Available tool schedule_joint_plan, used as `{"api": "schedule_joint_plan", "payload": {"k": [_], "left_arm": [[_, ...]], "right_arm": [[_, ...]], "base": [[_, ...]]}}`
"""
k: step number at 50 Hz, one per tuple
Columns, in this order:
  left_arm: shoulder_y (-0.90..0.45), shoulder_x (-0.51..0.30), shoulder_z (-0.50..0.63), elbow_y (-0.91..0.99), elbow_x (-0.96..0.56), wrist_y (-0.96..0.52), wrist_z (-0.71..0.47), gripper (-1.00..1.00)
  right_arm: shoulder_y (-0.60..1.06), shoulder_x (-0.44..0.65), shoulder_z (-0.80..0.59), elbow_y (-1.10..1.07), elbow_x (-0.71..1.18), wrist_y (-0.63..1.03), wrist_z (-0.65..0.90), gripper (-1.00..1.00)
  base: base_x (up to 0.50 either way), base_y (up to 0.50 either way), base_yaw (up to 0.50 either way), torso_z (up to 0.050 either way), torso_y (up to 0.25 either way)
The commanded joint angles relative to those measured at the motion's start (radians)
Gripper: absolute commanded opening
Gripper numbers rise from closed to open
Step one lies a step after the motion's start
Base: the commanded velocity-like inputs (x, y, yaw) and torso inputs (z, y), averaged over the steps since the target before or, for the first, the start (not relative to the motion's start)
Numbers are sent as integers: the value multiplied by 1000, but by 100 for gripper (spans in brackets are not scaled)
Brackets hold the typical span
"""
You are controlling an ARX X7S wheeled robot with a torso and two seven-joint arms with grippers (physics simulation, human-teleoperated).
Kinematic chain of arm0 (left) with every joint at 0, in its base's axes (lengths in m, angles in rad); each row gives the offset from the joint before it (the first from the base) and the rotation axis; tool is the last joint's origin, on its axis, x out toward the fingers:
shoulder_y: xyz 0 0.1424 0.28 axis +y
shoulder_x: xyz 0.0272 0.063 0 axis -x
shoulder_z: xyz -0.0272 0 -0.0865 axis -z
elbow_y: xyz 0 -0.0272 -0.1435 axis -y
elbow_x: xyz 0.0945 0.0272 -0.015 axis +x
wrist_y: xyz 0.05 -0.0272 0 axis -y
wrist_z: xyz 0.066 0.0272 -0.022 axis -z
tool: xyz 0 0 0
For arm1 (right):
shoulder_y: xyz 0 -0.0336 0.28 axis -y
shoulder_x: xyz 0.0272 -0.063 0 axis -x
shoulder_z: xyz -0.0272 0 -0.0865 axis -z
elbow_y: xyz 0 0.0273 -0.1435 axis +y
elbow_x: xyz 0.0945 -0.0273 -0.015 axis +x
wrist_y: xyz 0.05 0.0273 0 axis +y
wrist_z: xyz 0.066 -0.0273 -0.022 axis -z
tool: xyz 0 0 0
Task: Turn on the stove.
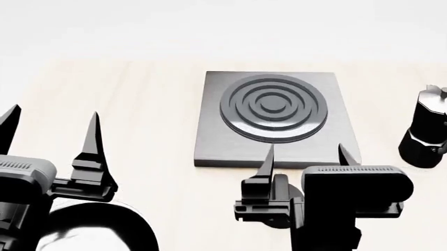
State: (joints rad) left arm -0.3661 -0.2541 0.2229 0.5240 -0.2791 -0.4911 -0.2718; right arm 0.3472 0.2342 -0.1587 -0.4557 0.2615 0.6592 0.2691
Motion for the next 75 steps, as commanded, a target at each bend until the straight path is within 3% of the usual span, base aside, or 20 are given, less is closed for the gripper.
{"api": "schedule_joint_plan", "payload": {"k": [1, 17, 75], "left_arm": [[-1, -2, 4, -14, -2, 10, -1, 100], [-3, -9, 12, -5, -6, 5, -12, 100], [-9, -26, 34, -24, -21, 25, -32, 100]], "right_arm": [[13, -11, 3, 50, 23, 32, 4, 100], [32, -21, 4, 117, 67, 74, -12, 100], [80, -43, -30, 468, 54, -63, -36, 100]], "base": [[0, 0, 0, 0, 0], [0, 0, 0, 0, 0], [0, 0, 0, 0, 0]]}}
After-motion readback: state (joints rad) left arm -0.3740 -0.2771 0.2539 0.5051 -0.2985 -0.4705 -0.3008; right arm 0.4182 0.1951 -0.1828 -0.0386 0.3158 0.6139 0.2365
